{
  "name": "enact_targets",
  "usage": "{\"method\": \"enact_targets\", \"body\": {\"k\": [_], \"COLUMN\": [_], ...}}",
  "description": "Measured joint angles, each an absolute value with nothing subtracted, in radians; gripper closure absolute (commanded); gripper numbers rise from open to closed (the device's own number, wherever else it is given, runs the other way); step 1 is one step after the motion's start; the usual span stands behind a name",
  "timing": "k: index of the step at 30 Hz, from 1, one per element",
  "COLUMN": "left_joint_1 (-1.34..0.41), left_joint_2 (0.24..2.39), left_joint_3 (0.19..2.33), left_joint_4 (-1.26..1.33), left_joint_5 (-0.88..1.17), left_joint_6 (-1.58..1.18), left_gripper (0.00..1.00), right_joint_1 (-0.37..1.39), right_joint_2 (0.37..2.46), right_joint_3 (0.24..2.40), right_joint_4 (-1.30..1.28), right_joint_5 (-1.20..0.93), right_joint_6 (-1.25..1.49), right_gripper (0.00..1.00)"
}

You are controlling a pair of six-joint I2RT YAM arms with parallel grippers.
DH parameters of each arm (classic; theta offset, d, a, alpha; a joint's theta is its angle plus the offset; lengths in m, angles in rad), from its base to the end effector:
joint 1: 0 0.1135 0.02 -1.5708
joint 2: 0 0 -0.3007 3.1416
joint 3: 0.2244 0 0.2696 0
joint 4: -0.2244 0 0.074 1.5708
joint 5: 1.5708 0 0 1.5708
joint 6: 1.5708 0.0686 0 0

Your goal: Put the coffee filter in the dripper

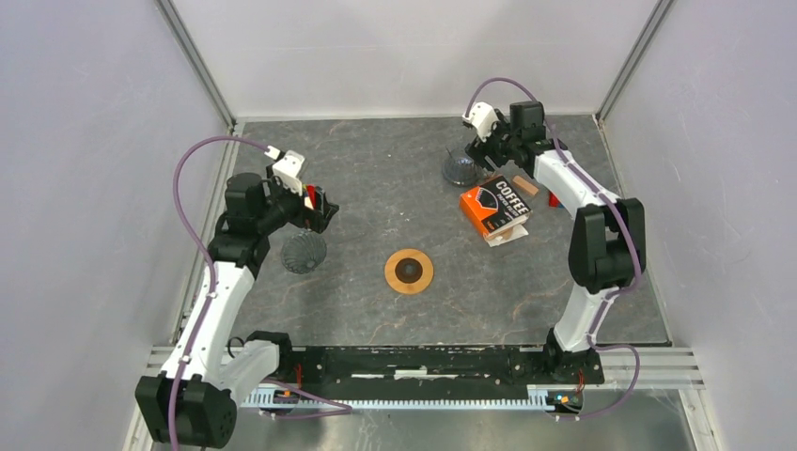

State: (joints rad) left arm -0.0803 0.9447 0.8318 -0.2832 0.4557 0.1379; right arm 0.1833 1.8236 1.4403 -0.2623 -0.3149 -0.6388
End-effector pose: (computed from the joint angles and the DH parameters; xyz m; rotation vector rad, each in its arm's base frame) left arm 0.2336 -0.0491 0.3348 0.5046 1.8797 -0.4090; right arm 0.4608 0.1070 0.2782 -1.0267 1.9246 0.0915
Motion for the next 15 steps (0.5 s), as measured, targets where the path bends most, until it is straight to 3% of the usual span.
{"method": "enact_targets", "body": {"k": [8,15], "left_joint_1": [-0.080,-0.080], "left_joint_2": [0.975,1.008], "left_joint_3": [0.832,0.832], "left_joint_4": [-0.283,-0.283], "left_joint_5": [0.455,0.456], "left_joint_6": [0.138,0.139], "left_gripper": [0.00,0.00], "right_joint_1": [0.179,0.155], "right_joint_2": [1.941,2.024], "right_joint_3": [1.533,1.584], "right_joint_4": [-0.370,-0.377], "right_joint_5": [-0.323,-0.333], "right_joint_6": [-0.686,-0.696], "right_gripper": [0.23,0.31]}}
